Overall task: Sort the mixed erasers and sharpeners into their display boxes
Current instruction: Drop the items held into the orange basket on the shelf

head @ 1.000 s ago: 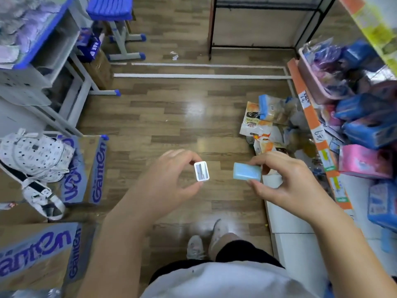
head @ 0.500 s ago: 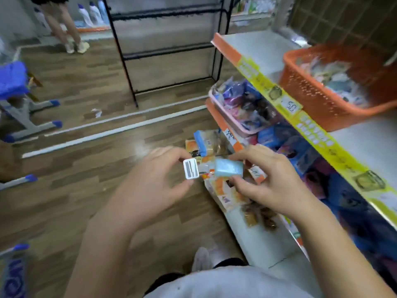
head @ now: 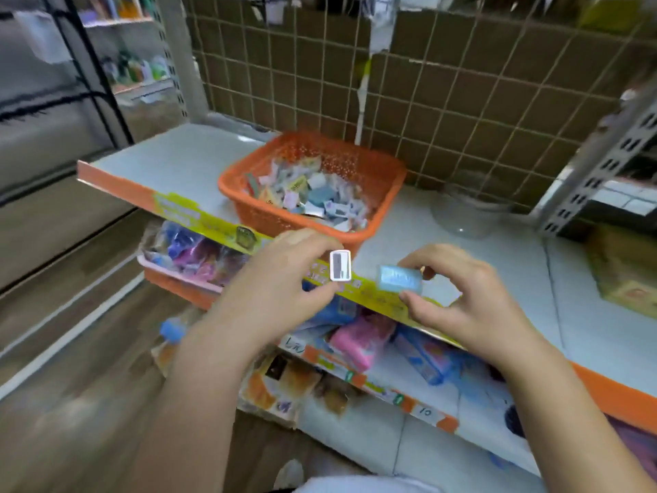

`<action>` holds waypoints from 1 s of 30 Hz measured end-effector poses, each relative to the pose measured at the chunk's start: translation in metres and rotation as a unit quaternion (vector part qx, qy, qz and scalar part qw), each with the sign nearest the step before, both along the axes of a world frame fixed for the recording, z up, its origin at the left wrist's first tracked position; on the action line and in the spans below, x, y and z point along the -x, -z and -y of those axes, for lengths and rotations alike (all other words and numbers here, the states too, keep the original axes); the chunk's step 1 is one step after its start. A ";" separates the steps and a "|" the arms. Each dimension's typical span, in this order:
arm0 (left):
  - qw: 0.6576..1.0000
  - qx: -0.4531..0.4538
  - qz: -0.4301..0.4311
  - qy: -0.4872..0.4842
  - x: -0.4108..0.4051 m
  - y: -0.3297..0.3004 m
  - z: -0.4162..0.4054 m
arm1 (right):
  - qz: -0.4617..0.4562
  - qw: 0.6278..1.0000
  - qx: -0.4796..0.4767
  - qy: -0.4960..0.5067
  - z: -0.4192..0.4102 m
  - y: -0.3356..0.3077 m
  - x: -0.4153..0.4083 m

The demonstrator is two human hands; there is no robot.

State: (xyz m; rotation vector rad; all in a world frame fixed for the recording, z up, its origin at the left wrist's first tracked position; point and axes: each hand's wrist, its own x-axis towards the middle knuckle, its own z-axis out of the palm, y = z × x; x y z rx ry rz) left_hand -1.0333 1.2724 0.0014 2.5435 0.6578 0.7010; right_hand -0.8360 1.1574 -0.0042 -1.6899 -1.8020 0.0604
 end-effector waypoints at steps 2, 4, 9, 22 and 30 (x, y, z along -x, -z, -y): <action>0.999 -0.009 0.010 0.030 -0.013 0.000 -0.012 | -0.008 0.999 0.002 0.032 -0.002 0.002 -0.007; 0.999 0.013 0.024 0.043 -0.026 0.001 -0.024 | -0.022 0.997 0.010 0.069 -0.003 0.002 -0.012; 0.994 0.068 0.045 0.071 -0.059 0.006 -0.043 | -0.032 0.989 0.015 0.145 -0.001 0.003 -0.022; 0.993 0.072 -0.025 0.086 -0.209 0.030 -0.046 | -0.025 0.961 0.062 0.269 0.019 0.011 -0.103; 0.988 0.122 -0.082 0.041 -0.255 0.072 -0.066 | -0.025 0.967 0.081 0.239 0.015 0.026 -0.138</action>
